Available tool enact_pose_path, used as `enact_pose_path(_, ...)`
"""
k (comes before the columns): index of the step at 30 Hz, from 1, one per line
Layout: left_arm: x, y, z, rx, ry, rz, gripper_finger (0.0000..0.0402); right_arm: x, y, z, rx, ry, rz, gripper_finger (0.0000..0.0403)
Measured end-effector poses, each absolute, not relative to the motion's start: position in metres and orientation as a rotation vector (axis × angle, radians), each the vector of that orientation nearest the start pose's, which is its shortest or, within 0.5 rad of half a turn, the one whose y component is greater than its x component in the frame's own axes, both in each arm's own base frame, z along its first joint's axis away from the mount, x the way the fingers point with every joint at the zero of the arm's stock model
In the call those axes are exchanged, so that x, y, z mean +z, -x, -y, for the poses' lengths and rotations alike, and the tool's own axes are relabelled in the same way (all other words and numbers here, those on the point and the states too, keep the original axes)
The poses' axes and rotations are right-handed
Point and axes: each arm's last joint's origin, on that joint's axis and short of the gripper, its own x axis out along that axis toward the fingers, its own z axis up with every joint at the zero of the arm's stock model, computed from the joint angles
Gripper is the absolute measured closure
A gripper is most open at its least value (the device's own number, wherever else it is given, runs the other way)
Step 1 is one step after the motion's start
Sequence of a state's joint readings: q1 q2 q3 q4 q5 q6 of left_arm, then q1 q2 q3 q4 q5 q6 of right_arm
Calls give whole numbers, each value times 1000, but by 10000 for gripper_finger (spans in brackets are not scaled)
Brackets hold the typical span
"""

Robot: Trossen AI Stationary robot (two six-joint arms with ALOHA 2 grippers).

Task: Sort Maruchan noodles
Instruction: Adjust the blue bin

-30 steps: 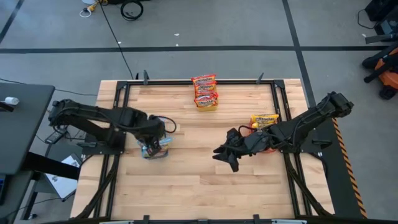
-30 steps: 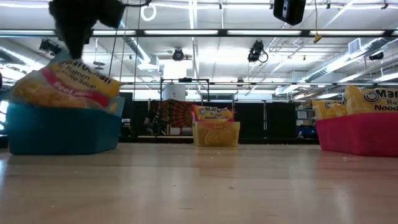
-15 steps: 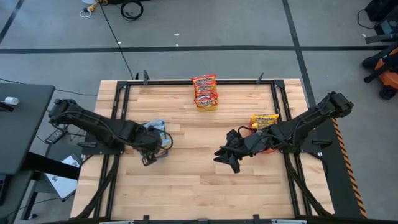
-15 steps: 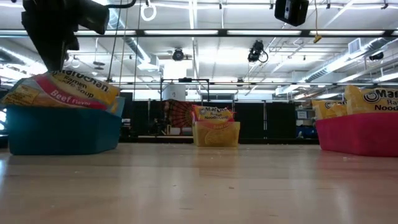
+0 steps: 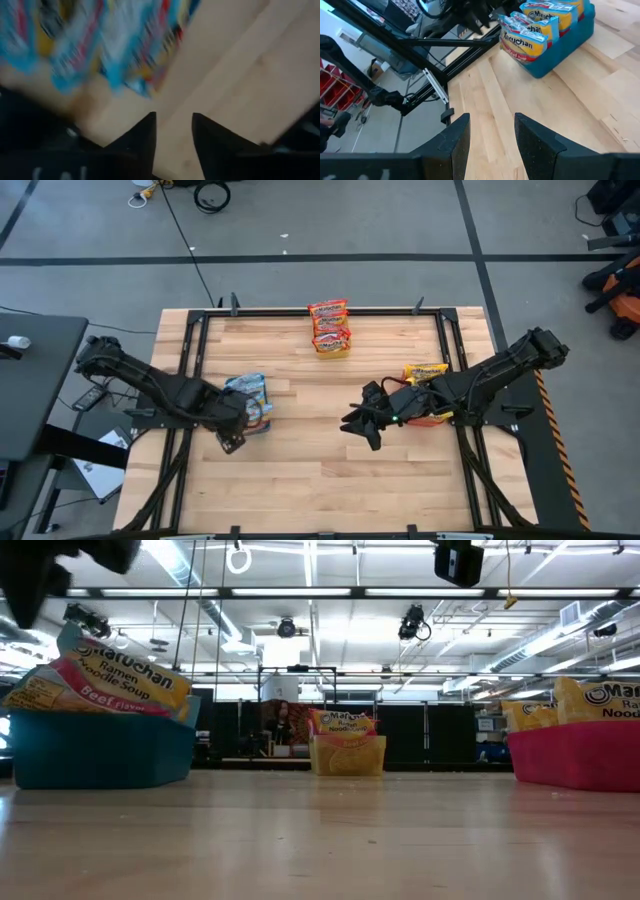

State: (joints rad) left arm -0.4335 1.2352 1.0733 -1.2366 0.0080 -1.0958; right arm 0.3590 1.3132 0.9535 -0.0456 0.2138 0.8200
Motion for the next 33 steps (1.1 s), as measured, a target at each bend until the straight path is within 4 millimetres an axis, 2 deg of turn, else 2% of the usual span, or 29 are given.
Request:
enact_pose_path(3, 277, -175, 100, 443, 682, -1395, 257, 291, -275, -96, -25, -694, -422, 243)
enact_pose_path(7, 275, -169, 110, 506, 683, -1341, 258, 291, -275, -96, -26, -693, -422, 243)
enact_pose_path(12, 251, -169, 98, 600, 704, -1385, 282, 291, -275, -96, -19, -699, -426, 243)
enact_pose_path(16, 231, -171, 91, 553, 740, -1453, 302, 291, -275, -98, 8, -738, -446, 243)
enact_pose_path(22, 227, -184, 80, 536, 719, -1346, 325, 291, -274, -100, 24, -745, -456, 243)
enact_pose_path(33, 214, -215, 49, 605, 520, -1199, 342, 290, -274, -100, 23, -744, -456, 243)
